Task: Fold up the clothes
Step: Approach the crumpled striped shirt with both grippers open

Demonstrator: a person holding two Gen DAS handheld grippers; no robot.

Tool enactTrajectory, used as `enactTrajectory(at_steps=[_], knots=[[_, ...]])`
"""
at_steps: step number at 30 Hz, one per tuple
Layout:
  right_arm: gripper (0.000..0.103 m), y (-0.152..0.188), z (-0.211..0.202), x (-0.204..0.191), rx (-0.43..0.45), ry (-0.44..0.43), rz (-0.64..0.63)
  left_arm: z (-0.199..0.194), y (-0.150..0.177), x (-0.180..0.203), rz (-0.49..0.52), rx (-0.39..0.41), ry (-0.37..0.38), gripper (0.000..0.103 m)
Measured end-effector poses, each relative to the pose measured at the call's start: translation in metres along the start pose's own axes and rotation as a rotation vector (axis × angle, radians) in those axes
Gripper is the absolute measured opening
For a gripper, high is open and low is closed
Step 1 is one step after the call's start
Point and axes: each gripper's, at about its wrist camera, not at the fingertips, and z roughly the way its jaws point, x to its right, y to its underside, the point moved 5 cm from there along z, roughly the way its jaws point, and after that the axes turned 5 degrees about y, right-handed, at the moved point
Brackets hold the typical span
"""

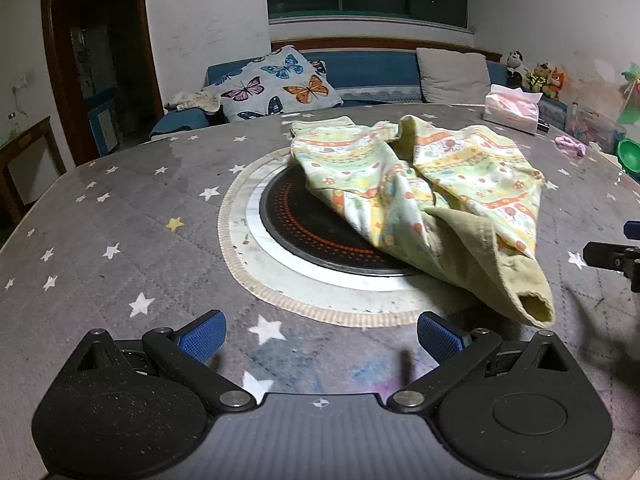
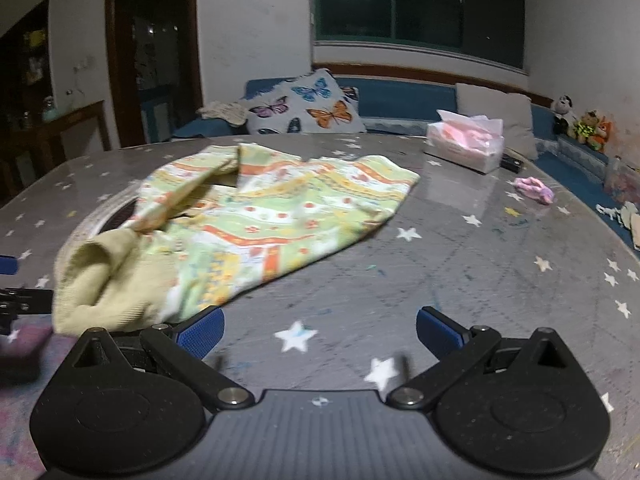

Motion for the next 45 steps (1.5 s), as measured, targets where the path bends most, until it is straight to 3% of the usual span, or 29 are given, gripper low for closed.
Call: enactTrajectory(at_steps=[4,7,15,45], knots=[[0.103,0.002,-0.001,0.004,-0.005,0.022,-0.031,-0.001,-0.001,0.001,-0.001,-0.012,0.006,0.103],[0.103,0.004,-0.003,-0.022,0.002,0.019,-0.058,0.0,0.004,0.007,0.001,-0.014,0.009,0.103],[0.103,0.008,-0.019,-0.022,-0.006,-0.087,-0.031,-0.004,0.004,0.013,-0.006,-0.04,0.02,0.103],[0.103,0.013,-0.015,-0.043,-0.04,-0.136,-0.062,0.0,0.005,0.025,0.016,-0.076,0.029,0.103]])
